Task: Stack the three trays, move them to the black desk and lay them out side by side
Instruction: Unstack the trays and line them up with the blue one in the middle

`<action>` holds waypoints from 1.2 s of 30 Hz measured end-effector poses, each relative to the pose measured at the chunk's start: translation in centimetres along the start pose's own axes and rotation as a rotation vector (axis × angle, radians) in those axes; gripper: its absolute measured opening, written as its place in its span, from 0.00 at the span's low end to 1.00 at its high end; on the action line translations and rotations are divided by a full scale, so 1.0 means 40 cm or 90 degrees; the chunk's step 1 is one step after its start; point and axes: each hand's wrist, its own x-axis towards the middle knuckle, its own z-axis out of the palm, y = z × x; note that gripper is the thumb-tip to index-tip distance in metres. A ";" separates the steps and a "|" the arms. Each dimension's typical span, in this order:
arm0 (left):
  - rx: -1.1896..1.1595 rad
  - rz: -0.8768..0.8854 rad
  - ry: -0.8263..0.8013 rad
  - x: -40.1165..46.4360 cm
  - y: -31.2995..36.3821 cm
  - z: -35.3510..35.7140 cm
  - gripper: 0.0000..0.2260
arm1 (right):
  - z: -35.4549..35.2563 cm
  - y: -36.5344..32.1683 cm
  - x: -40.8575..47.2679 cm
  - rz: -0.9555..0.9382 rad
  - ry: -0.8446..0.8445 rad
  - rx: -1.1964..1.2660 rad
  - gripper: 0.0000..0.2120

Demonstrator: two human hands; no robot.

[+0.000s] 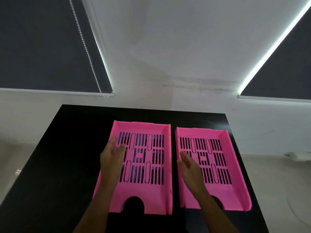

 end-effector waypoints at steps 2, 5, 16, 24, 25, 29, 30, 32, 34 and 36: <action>-0.016 -0.019 0.016 0.018 -0.015 -0.059 0.21 | 0.043 0.010 -0.009 0.017 -0.011 0.016 0.25; 0.021 -0.090 -0.010 0.034 -0.058 -0.115 0.25 | 0.090 0.023 -0.021 0.037 -0.002 0.043 0.24; -0.078 -0.154 -0.200 0.118 -0.146 -0.268 0.34 | 0.212 -0.061 -0.076 0.032 0.070 0.178 0.22; -0.039 -0.080 -0.170 0.202 -0.067 -0.495 0.16 | 0.440 -0.146 -0.049 0.009 -0.067 0.157 0.23; -0.035 -0.073 -0.155 0.216 -0.074 -0.534 0.15 | 0.475 -0.158 -0.046 0.001 -0.095 0.149 0.22; -0.038 -0.069 -0.069 0.252 -0.095 -0.667 0.13 | 0.617 -0.189 -0.029 -0.029 -0.190 0.110 0.24; -0.037 -0.069 -0.047 0.257 -0.099 -0.693 0.13 | 0.645 -0.190 -0.025 -0.025 -0.200 0.117 0.24; -0.016 -0.064 -0.023 0.266 -0.117 -0.736 0.14 | 0.694 -0.190 -0.016 -0.002 -0.225 0.154 0.24; 0.006 -0.055 -0.023 0.271 -0.136 -0.759 0.14 | 0.731 -0.185 -0.008 0.017 -0.240 0.175 0.25; 0.025 -0.053 -0.025 0.279 -0.158 -0.774 0.13 | 0.755 -0.174 -0.003 0.033 -0.239 0.176 0.24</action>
